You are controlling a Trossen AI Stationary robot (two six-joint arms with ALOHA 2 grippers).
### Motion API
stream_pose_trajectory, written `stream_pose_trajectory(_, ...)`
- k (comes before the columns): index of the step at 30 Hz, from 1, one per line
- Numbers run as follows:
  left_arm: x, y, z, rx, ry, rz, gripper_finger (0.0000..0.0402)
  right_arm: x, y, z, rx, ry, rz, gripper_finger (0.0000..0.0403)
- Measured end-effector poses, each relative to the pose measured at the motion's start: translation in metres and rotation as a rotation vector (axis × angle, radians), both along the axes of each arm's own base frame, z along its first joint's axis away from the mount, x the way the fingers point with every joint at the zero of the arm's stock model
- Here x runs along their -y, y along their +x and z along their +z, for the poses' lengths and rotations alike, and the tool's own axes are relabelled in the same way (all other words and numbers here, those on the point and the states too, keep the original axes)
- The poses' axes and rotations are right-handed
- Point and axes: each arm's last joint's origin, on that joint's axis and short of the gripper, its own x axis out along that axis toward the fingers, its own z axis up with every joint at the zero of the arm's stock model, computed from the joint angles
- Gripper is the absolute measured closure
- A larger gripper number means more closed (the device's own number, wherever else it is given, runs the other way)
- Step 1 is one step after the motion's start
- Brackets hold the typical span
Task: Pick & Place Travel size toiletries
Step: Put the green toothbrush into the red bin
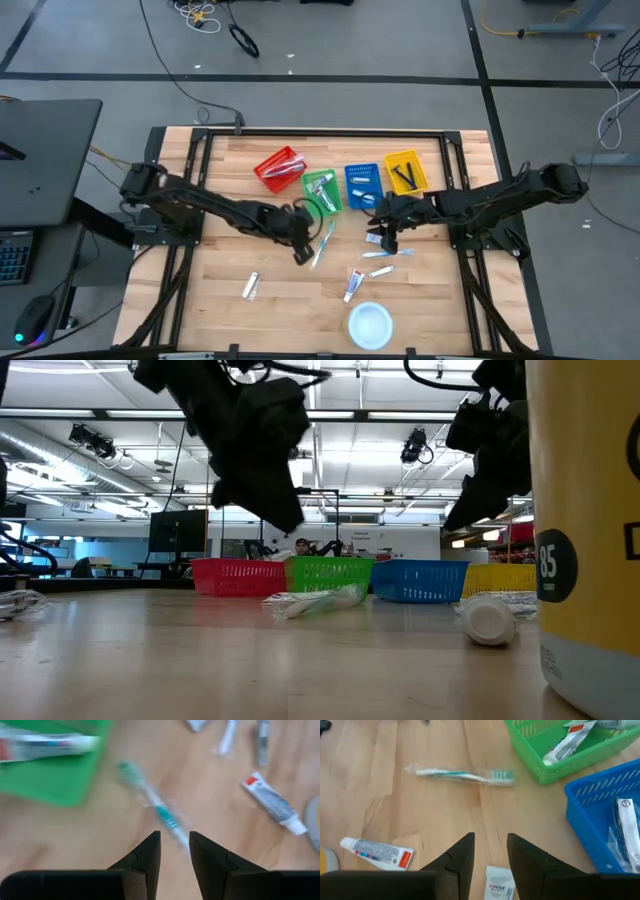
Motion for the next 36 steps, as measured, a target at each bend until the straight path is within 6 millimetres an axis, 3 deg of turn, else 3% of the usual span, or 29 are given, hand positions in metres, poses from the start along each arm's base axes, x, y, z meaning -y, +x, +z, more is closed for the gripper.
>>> stream_pose_trajectory(7, 0.005, 0.022, -0.035, 0.016, -0.038, 0.005, 0.029, 0.0, 0.0, -0.001, 0.018, 0.002, 0.0, 0.0278)
stream_pose_trajectory(14, 0.006, 0.034, -0.057, -0.035, -0.001, 0.028, 0.029, 0.0, 0.001, 0.0, 0.034, -0.007, 0.008, 0.0278)
stream_pose_trajectory(23, 0.0, 0.04, -0.066, -0.058, 0.024, 0.059, 0.0291, 0.001, 0.003, 0.002, 0.062, -0.044, -0.004, 0.0278)
stream_pose_trajectory(31, -0.017, 0.038, -0.067, -0.118, 0.018, 0.066, 0.0364, 0.001, 0.003, 0.002, 0.065, -0.043, -0.004, 0.0278)
stream_pose_trajectory(36, -0.017, 0.038, -0.066, -0.128, 0.05, 0.022, 0.0396, 0.001, 0.003, 0.002, 0.065, -0.043, -0.003, 0.0278)
